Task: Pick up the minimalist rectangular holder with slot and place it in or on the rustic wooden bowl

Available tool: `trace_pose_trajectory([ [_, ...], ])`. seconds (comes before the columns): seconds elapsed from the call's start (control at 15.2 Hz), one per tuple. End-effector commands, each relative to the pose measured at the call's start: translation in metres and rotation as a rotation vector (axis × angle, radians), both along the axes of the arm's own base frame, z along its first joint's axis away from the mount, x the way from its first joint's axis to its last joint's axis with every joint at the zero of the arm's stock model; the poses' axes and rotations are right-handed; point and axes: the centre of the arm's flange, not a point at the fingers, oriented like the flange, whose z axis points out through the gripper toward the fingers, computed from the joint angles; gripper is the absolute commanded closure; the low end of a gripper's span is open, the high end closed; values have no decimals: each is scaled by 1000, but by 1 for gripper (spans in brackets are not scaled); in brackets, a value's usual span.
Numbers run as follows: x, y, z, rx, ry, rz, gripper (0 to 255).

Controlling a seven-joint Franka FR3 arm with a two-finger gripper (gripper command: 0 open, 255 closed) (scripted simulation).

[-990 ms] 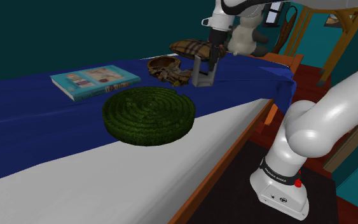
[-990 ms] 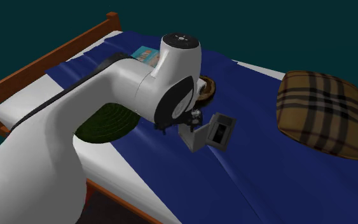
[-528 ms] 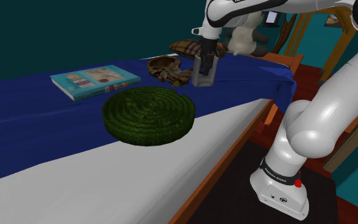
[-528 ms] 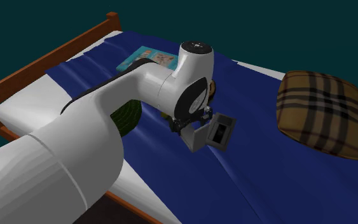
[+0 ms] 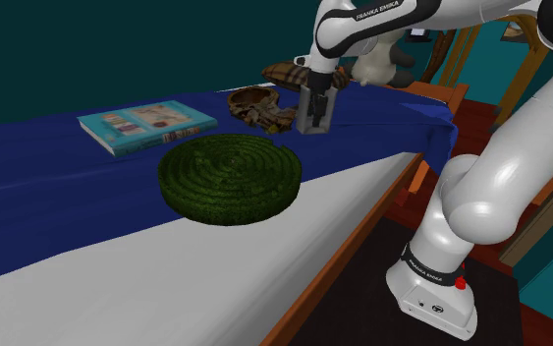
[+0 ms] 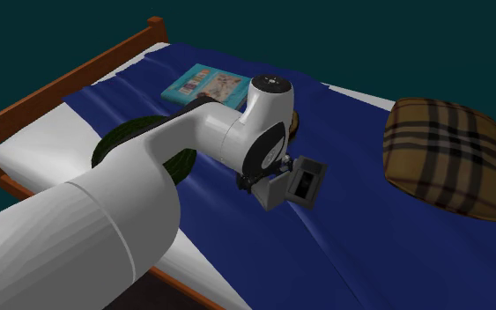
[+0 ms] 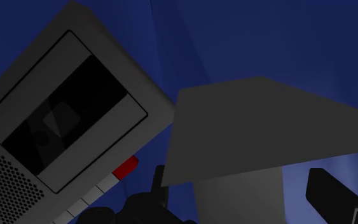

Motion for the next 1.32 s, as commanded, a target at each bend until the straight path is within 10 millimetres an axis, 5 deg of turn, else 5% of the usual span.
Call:
trace_pose_trajectory([
  [0.0, 0, 0, -1, 0, 0, 0, 0],
  [0.26, 0, 0, -1, 0, 0, 0, 0],
  [0.33, 0, 0, -1, 0, 0, 0, 255],
  [0.92, 0, 0, -1, 0, 0, 0, 255],
  [1.25, 0, 0, 26, 0, 0, 0, 255],
])
